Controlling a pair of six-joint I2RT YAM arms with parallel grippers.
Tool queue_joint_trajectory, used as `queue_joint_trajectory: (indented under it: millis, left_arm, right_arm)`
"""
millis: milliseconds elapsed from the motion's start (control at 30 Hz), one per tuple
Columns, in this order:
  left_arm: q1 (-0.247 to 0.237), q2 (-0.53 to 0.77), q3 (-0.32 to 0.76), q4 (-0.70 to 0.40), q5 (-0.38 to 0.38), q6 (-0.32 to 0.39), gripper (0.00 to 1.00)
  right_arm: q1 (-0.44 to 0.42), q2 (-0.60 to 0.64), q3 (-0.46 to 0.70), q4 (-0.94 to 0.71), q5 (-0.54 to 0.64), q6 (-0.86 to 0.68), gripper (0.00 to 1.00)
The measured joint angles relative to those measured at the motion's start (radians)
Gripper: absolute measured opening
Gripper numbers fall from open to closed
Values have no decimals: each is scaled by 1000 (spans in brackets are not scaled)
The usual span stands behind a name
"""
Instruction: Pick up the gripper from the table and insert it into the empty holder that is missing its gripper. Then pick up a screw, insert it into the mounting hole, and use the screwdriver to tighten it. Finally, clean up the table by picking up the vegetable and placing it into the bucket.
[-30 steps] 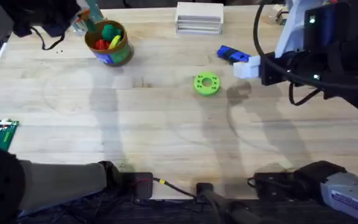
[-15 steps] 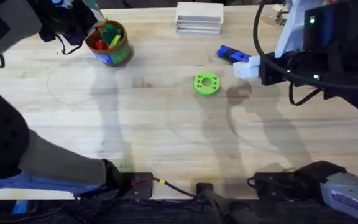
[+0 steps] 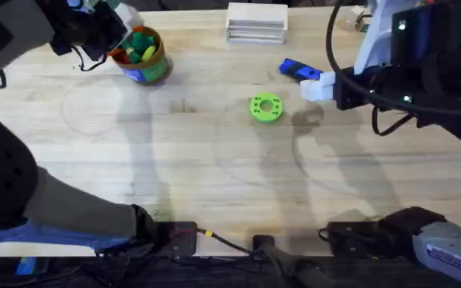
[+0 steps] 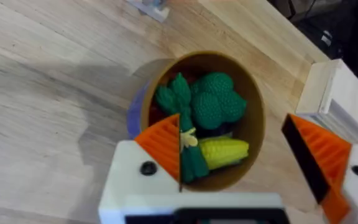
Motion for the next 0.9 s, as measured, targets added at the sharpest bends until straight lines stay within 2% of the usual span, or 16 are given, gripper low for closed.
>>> queue_joint_trajectory:
  millis: [67,100,300,433,567,700,900]
  left_arm:
    - [0,-3,0,-9,11,12,956]
    - [0,-8,0,-19,14,24,983]
    - [0,-97,7,-104,20,130,995]
    - [0,-217,29,-197,29,224,995]
    - [-6,-355,41,-322,57,340,995]
    - [-66,-496,41,-469,71,465,995]
    - [-222,-663,42,-605,87,560,995]
  right_arm:
    - [0,0,0,2,0,0,982]
    - [0,0,0,4,0,0,982]
    - [0,0,0,7,0,0,982]
    - [0,-10,0,6,0,0,981]
    - [0,-81,0,6,0,0,981]
    - [0,-170,0,7,0,-4,983]
    - [0,-263,0,6,0,-5,983]
